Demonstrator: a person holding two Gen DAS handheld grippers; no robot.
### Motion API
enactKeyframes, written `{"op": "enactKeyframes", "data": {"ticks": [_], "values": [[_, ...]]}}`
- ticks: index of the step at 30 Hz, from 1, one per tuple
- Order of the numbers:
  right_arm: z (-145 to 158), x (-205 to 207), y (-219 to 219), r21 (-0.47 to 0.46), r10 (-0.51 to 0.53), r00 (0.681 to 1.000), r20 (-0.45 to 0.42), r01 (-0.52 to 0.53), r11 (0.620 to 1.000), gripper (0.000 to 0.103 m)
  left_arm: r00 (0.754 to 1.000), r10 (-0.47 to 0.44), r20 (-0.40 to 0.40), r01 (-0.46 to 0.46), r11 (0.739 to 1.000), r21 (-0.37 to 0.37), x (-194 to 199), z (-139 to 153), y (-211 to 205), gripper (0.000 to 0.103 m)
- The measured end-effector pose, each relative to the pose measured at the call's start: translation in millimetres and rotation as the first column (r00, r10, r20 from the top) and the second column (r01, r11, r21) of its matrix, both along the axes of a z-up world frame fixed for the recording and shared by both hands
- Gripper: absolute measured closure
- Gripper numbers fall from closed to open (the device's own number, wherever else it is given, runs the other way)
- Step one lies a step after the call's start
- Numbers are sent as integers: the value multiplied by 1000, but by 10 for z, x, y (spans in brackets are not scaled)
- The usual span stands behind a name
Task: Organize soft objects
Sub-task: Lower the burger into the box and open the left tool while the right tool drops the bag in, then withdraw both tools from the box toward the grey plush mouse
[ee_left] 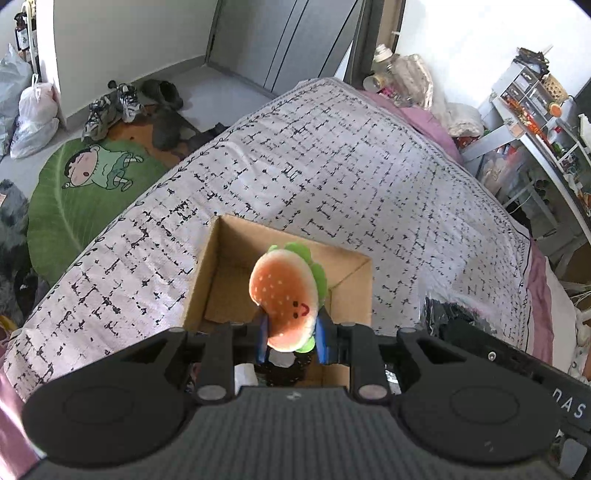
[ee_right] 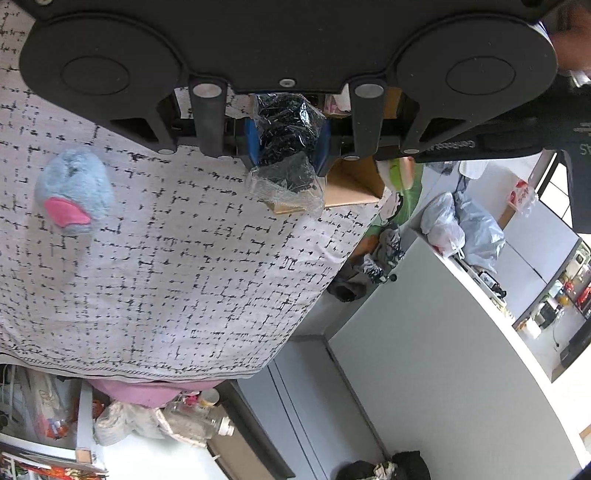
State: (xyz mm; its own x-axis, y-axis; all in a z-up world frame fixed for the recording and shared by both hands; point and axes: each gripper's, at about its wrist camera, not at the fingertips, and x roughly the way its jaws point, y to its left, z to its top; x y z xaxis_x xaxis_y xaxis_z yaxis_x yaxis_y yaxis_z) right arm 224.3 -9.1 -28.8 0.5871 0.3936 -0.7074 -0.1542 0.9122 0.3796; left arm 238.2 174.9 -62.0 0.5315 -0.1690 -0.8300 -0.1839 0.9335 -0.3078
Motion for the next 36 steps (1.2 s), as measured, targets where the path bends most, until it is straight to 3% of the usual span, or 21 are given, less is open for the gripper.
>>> {"op": "enactKeyframes", "data": {"ticks": [12, 22, 24, 26, 29, 32, 36], "values": [[-72, 242, 319, -6, 49, 998, -26, -50, 999, 72, 999, 26, -47, -26, 1000, 9, 229, -162, 174, 73], [-124, 338, 482, 41, 69, 996, -47, -68, 997, 71, 997, 32, -77, -28, 999, 45, 202, -88, 238, 47], [-127, 354, 494, 61, 74, 995, -63, -70, 996, 67, 996, 39, -76, -35, 998, 47, 177, -59, 261, 44], [-125, 368, 490, 58, 60, 995, -78, -55, 997, 54, 995, 59, -82, -55, 997, 57, 155, -37, 290, 38], [-61, 319, 458, 46, 72, 997, -43, -70, 997, 49, 993, 71, -95, -67, 997, 49, 129, -21, 313, 30], [-26, 273, 365, 38, 59, 998, -32, -58, 998, 40, 993, 59, -103, -55, 998, 44, 108, -8, 272, 27], [-40, 213, 158, 23, 32, 999, -43, -31, 999, 36, 994, 58, -92, -52, 997, 63, 78, 49, 178, 26]]}}
